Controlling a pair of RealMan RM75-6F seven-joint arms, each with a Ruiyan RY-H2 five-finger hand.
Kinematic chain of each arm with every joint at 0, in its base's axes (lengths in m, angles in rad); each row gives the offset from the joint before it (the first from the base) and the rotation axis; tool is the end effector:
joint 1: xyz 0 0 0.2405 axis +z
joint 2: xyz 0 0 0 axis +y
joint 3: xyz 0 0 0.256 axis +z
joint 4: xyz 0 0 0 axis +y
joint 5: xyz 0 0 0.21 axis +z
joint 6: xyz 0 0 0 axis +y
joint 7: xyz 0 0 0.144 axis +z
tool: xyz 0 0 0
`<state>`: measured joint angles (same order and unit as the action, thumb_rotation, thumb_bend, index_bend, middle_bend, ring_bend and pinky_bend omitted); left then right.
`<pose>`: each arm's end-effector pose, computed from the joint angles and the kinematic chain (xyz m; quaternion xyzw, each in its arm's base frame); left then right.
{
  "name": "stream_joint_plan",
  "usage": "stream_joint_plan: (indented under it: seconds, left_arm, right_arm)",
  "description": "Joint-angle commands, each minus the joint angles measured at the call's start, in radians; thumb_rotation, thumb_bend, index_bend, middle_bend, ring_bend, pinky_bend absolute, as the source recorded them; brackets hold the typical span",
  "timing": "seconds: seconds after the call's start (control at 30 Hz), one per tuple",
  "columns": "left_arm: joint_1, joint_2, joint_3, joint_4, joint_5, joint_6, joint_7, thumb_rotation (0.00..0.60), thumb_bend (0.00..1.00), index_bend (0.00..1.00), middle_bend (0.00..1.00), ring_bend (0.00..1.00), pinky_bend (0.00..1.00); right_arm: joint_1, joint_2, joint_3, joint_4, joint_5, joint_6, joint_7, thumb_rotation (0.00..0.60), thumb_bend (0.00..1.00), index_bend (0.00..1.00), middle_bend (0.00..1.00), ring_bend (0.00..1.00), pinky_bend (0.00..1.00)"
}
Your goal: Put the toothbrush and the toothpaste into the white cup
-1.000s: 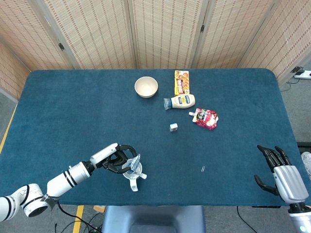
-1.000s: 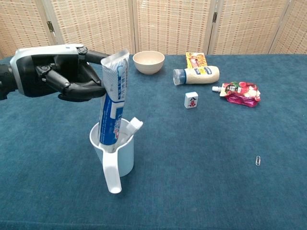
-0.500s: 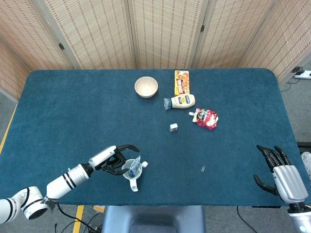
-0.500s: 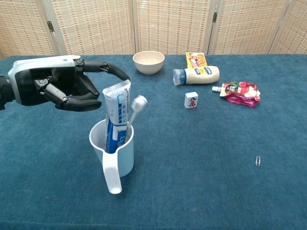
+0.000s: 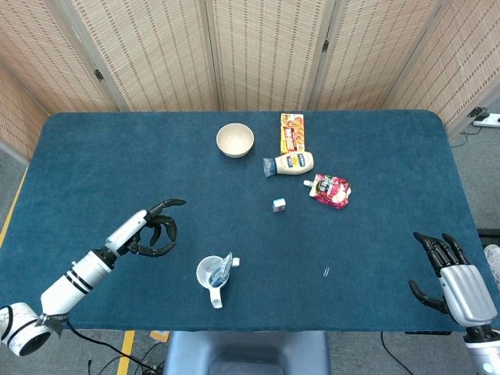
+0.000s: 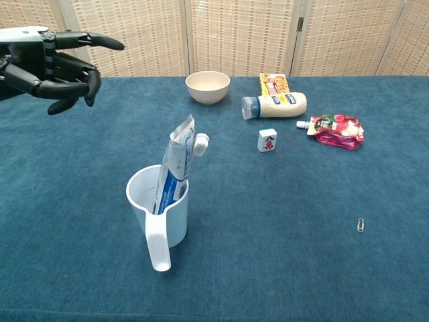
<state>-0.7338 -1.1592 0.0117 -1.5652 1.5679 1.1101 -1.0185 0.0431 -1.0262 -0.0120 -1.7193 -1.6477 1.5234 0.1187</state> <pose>-0.1732 0.3255 0.0912 -0.5858 -0.6035 -0.5249 0.1303 -0.2870 -0.1534 0.1674 0.6066 -0.4169 0.4318 0.5213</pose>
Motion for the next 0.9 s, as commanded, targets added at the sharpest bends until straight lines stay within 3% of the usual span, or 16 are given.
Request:
stream_joint_plan:
  seconds: [0.03,0.27,0.43,0.63,0.9]
  left_arm:
    - [0.068,0.026,-0.033,0.0,-0.154,0.011,0.204,0.6,0.4,0.23,0.57,0.47,0.66]
    - [0.165,0.003,-0.034,0.018,-0.366,0.068,0.661,0.6,0.4,0.24,0.47,0.35,0.45]
    - [0.25,-0.036,-0.041,0.027,-0.446,0.168,0.827,0.6,0.4,0.24,0.43,0.31,0.41]
    - [0.357,-0.057,-0.032,-0.008,-0.405,0.338,0.937,0.6,0.4,0.24,0.42,0.31,0.4]
    - [0.467,-0.061,0.02,-0.122,-0.29,0.473,1.053,0.6,0.4,0.24,0.42,0.31,0.39]
  right_arm:
    - [0.004,-0.001,0.001,0.006,-0.003,-0.002,0.013,0.6,0.25,0.06,0.15,0.15,0.08]
    - [0.017,0.005,0.003,0.02,0.013,-0.031,0.027,0.6,0.26,0.06,0.15,0.14,0.08]
    - [0.027,-0.006,0.009,0.049,0.017,-0.039,0.058,0.6,0.26,0.06,0.15,0.14,0.08]
    - [0.037,-0.017,0.01,0.078,0.013,-0.046,0.086,0.6,0.26,0.06,0.15,0.14,0.08]
    - [0.032,-0.036,-0.001,0.103,0.005,-0.039,0.107,0.6,0.26,0.06,0.15,0.14,0.08]
